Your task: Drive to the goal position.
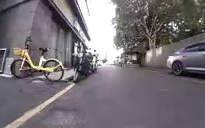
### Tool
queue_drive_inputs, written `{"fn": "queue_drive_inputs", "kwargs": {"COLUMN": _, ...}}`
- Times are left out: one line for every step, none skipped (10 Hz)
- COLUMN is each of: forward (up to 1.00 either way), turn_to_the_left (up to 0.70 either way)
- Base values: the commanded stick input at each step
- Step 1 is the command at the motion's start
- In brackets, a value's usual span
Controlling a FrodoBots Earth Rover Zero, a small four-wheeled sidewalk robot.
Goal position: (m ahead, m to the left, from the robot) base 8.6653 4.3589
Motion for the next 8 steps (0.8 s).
{"fn": "queue_drive_inputs", "kwargs": {"forward": 0.70, "turn_to_the_left": 0.00}}
{"fn": "queue_drive_inputs", "kwargs": {"forward": 0.70, "turn_to_the_left": 0.00}}
{"fn": "queue_drive_inputs", "kwargs": {"forward": 0.70, "turn_to_the_left": 0.00}}
{"fn": "queue_drive_inputs", "kwargs": {"forward": 0.70, "turn_to_the_left": 0.00}}
{"fn": "queue_drive_inputs", "kwargs": {"forward": 0.70, "turn_to_the_left": 0.00}}
{"fn": "queue_drive_inputs", "kwargs": {"forward": 0.70, "turn_to_the_left": 0.00}}
{"fn": "queue_drive_inputs", "kwargs": {"forward": 0.70, "turn_to_the_left": 0.00}}
{"fn": "queue_drive_inputs", "kwargs": {"forward": 0.70, "turn_to_the_left": 0.00}}
